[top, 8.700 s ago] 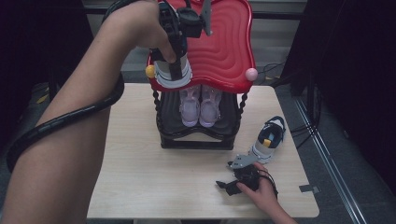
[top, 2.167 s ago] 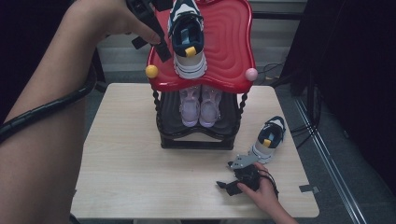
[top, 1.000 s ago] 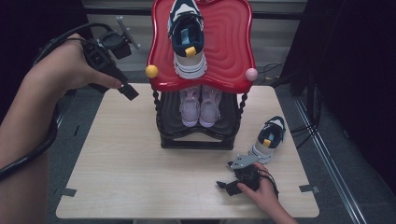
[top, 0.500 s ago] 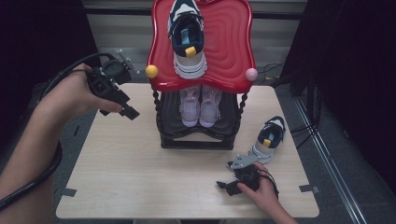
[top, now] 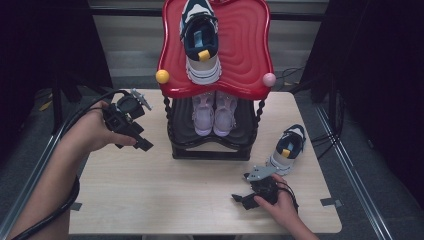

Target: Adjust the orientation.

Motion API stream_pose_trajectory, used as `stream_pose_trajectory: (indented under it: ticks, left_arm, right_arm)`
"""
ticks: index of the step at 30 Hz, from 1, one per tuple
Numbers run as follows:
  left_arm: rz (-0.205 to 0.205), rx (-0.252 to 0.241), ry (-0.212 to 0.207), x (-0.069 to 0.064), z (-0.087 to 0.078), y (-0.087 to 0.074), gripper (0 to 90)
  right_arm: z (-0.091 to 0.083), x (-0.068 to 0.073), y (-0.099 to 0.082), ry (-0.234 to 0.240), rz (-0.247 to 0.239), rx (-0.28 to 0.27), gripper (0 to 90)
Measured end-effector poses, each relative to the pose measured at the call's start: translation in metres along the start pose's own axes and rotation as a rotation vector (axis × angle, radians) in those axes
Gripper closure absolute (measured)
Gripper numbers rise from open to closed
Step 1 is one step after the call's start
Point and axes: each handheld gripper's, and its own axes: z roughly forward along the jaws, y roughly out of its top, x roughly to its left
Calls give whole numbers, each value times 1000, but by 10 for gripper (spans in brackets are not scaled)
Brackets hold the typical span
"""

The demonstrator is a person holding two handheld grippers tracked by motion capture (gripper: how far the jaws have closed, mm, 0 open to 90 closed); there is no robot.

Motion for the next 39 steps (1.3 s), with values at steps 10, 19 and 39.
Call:
stream_pose_trajectory:
  ticks: [10,19,39]
  left_arm:
    - [-22,-47,-26,1,34,-15,335]
    - [-43,-109,-40,-1,62,-30,297]
    - [-99,-178,-84,-9,123,-55,250]
  right_arm:
    - [0,0,0,-1,1,-2,128]
    - [0,0,0,-1,0,-3,128]
    - [0,0,0,-1,0,0,128]
